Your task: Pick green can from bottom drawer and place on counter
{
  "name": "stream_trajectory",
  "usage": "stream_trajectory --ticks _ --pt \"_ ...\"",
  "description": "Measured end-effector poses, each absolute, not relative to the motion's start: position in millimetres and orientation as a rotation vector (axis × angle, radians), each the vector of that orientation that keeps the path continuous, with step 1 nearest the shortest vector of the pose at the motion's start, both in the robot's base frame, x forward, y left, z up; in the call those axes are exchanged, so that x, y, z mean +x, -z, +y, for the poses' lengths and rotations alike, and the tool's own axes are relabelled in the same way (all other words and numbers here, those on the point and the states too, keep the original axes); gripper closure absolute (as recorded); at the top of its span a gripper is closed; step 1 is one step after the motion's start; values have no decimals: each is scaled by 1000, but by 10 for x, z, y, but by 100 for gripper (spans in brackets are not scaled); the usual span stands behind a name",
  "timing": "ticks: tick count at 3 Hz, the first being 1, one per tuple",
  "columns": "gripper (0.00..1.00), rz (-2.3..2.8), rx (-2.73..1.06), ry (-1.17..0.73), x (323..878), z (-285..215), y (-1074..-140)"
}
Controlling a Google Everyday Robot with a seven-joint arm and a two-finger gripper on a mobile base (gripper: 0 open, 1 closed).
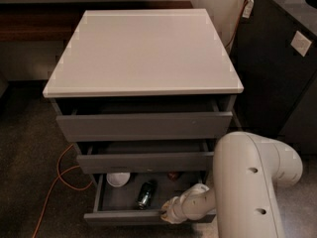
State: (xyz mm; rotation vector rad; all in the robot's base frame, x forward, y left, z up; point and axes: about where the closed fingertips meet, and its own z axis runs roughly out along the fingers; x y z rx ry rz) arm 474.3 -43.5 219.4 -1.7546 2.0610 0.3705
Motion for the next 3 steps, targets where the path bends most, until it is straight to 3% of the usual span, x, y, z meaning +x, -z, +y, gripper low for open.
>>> stream_trajectory --ticks 2,3 --pt "38 2060 -1756 -373 4735 -424 -2187" --pt "6 2060 -1757 -377 4725 -412 -2178"
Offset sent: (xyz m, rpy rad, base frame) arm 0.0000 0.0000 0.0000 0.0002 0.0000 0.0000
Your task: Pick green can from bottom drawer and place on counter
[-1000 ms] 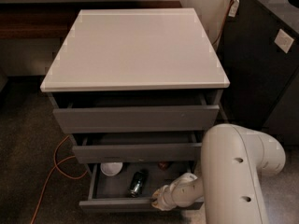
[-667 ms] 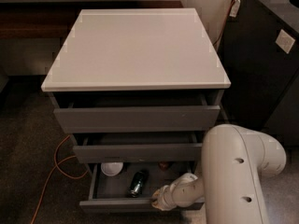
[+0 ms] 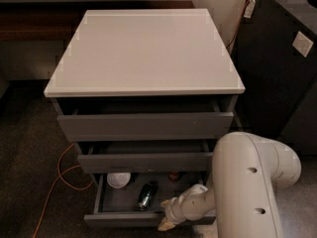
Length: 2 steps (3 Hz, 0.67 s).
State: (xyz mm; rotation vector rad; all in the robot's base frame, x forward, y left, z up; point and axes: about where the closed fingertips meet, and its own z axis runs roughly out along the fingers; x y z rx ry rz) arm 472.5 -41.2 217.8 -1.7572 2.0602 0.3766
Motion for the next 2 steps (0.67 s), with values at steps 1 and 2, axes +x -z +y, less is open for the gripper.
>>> stream_trajectory --ticks 1,2 --pt "0 2056 -1749 -381 4719 -407 -2170" --pt "0 2041 -1719 -392 4708 -405 -2153"
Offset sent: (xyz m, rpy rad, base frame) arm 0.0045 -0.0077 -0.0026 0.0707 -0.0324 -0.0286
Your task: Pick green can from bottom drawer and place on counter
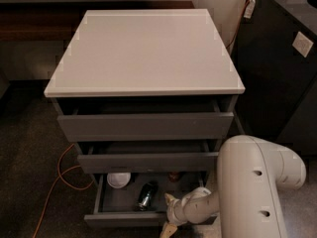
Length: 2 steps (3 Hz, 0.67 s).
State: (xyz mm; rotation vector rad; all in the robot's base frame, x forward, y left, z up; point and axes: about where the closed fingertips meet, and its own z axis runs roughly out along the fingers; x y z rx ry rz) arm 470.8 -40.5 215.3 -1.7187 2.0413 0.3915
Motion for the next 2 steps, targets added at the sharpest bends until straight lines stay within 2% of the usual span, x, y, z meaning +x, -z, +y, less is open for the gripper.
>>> stream_trajectory --ticks 2 --pt "0 2048 -1627 -431 4631 -463 -1959"
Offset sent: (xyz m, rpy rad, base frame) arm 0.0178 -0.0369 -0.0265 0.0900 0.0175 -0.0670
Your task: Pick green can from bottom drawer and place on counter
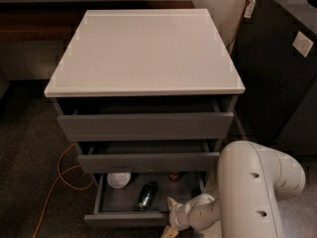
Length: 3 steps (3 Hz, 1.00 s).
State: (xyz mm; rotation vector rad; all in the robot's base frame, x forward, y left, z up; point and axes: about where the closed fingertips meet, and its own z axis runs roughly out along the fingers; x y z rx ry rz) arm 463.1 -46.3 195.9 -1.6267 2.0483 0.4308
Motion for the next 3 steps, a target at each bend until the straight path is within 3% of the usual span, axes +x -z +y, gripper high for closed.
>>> stream_trajectory --ticks 1,2,3 --pt "3 2059 -1608 -448 4612 -487 -1917" --pt "26 2089 -1593 -475 4560 -534 -1893" --pt "57 2125 -1597 -506 4492 -594 -1848"
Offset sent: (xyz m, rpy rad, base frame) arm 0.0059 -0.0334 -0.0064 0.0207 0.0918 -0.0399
